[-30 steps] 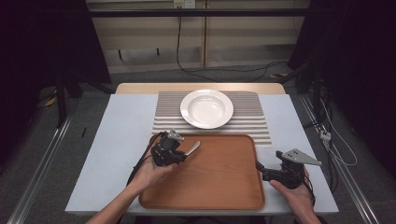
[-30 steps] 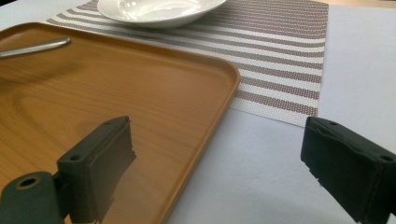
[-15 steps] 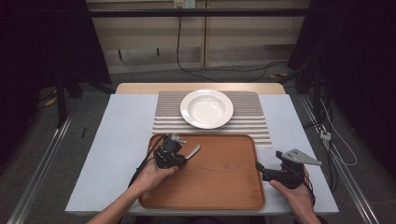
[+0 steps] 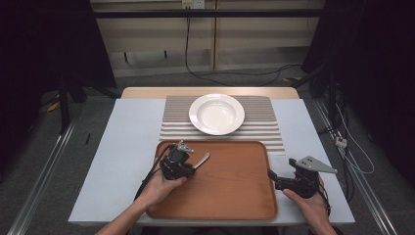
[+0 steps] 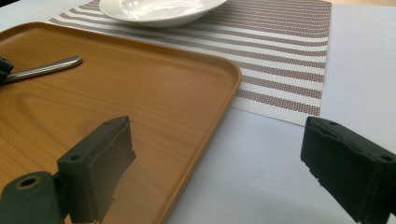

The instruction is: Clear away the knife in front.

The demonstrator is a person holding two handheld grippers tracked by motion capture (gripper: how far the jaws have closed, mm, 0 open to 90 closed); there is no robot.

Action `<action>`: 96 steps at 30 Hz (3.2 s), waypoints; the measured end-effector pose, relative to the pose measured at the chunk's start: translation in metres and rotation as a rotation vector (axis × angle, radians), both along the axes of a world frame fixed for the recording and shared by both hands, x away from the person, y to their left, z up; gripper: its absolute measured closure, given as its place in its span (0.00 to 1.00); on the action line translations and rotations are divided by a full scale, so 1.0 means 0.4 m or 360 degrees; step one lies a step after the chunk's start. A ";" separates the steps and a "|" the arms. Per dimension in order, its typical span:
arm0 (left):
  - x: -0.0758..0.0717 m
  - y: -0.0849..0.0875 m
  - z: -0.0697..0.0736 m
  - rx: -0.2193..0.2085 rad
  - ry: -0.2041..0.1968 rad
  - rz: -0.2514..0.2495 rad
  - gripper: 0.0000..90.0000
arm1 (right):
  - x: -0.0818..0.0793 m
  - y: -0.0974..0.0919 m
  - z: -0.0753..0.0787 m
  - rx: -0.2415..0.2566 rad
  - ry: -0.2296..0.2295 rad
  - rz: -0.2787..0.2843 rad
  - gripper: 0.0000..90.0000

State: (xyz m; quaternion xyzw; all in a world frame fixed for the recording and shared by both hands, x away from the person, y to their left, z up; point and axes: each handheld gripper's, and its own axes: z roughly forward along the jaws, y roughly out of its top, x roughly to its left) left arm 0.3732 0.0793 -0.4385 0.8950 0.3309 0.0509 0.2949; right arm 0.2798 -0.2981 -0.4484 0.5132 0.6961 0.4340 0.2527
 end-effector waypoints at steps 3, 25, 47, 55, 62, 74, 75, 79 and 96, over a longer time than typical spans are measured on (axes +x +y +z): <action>0.002 0.004 0.000 -0.0024 -0.0011 -0.0009 0.72 | 0.002 0.000 -0.001 0.0000 0.0002 0.0004 0.10; -0.020 0.033 0.041 -0.0277 -0.0196 -0.0082 0.41 | 0.006 0.005 0.001 0.0000 0.0005 0.0000 0.10; -0.031 -0.046 -0.021 -0.0140 -0.0111 -0.0256 1.00 | 0.002 0.005 0.001 0.0004 0.0007 0.0002 0.10; -0.031 -0.049 -0.025 -0.0070 -0.0262 -0.0341 1.00 | 0.003 0.006 0.001 0.0003 0.0008 0.0002 0.10; -0.011 -0.041 -0.019 -0.0018 -0.0225 -0.0292 1.00 | 0.003 0.006 0.001 0.0004 0.0009 0.0007 0.10; 0.000 -0.030 -0.019 -0.0037 -0.0211 -0.0192 1.00 | 0.003 0.007 0.002 -0.0001 0.0004 0.0014 0.10; 0.003 -0.026 -0.019 -0.0040 -0.0198 -0.0185 1.00 | 0.003 0.008 0.002 0.0000 0.0005 0.0015 0.10; 0.008 -0.018 -0.019 -0.0041 -0.0208 -0.0158 1.00 | 0.004 0.007 0.001 -0.0002 0.0005 0.0018 0.10; 0.045 0.028 -0.018 -0.0055 -0.0148 -0.0056 1.00 | 0.005 0.007 0.001 -0.0003 0.0008 0.0019 0.10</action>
